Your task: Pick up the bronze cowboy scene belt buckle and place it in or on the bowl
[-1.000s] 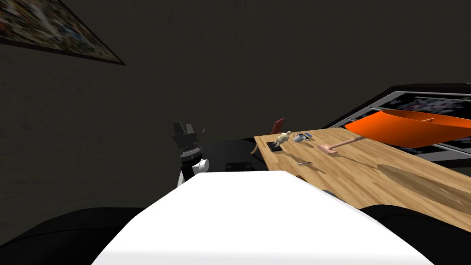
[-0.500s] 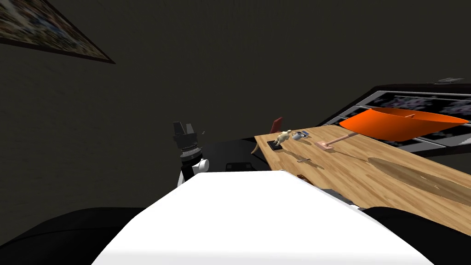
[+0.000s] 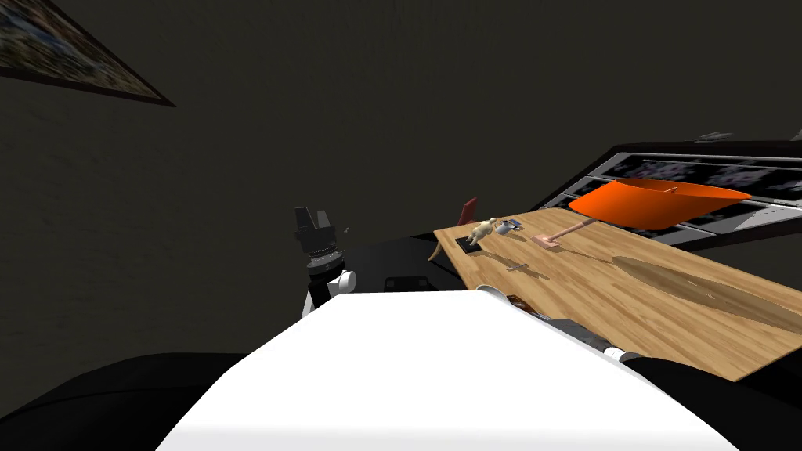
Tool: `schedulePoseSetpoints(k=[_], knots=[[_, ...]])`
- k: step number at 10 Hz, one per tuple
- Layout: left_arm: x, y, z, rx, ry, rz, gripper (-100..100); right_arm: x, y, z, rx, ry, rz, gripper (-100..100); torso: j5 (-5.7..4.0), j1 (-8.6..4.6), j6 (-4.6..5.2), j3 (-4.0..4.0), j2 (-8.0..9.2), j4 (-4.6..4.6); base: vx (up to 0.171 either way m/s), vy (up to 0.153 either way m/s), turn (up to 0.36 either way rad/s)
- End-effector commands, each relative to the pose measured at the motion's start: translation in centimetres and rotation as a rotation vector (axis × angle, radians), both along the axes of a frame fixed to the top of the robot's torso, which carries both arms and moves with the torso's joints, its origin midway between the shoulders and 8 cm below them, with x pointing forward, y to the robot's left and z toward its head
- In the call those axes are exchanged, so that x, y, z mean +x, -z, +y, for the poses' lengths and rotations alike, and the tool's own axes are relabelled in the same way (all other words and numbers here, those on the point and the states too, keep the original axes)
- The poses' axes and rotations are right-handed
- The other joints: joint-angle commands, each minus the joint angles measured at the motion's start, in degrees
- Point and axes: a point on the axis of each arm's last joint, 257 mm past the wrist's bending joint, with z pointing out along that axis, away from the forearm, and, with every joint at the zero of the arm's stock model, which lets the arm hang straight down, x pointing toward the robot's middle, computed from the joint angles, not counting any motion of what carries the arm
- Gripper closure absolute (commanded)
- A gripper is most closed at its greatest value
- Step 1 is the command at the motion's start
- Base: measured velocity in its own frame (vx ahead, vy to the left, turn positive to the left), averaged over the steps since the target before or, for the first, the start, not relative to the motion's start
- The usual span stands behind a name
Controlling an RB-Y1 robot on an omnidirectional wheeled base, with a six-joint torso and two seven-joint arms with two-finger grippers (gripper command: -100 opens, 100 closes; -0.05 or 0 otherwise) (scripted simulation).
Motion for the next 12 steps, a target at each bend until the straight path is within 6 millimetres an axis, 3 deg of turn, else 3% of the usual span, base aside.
schedulePoseSetpoints(k=[1, 5, 6, 10, 11, 12], knots=[[0.0, 0.0, 0.0, 0.000, 0.000, 0.000, 0, 0.4, -0.8, 0.5, 0.008, -0.022, 0.005, 100, 0.00, 0.00, 0.00, 0.00, 0.00, 0.00, 0.016, 0.120, -0.131], [0.0, 0.0, 0.0, 0.000, 0.000, 0.000, 0, 0.8, -1.7, 1.2, 0.017, -0.045, 0.012, 100, -0.04, -0.21, -0.02, 0.00, -0.01, 0.00, 0.006, 0.072, -0.070], [0.0, 0.0, 0.0, 0.000, 0.000, 0.000, 0, 0.8, -1.8, 1.3, 0.019, -0.046, 0.012, -100, -0.08, -0.39, -0.04, 0.00, 0.00, 0.00, 0.000, 0.007, 0.001], [0.0, 0.0, 0.0, 0.000, 0.000, 0.000, 0, 0.8, -1.8, 1.3, 0.019, -0.046, 0.012, -100, -0.13, -0.57, -0.04, 0.01, 0.01, 0.01, 0.000, 0.000, 0.000], [0.0, 0.0, 0.0, 0.000, 0.000, 0.000, 0, 0.8, -1.8, 1.3, 0.019, -0.046, 0.012, 0, -0.13, -0.57, -0.04, 0.01, 0.01, 0.01, 0.000, 0.000, 0.000], [0.0, 0.0, 0.0, 0.000, 0.000, 0.000, 0, 1.4, -3.0, 1.2, 0.015, -0.058, 0.008, -100, -0.13, -0.57, -0.04, 0.01, 0.01, 0.01, 0.002, -0.005, -0.099]])
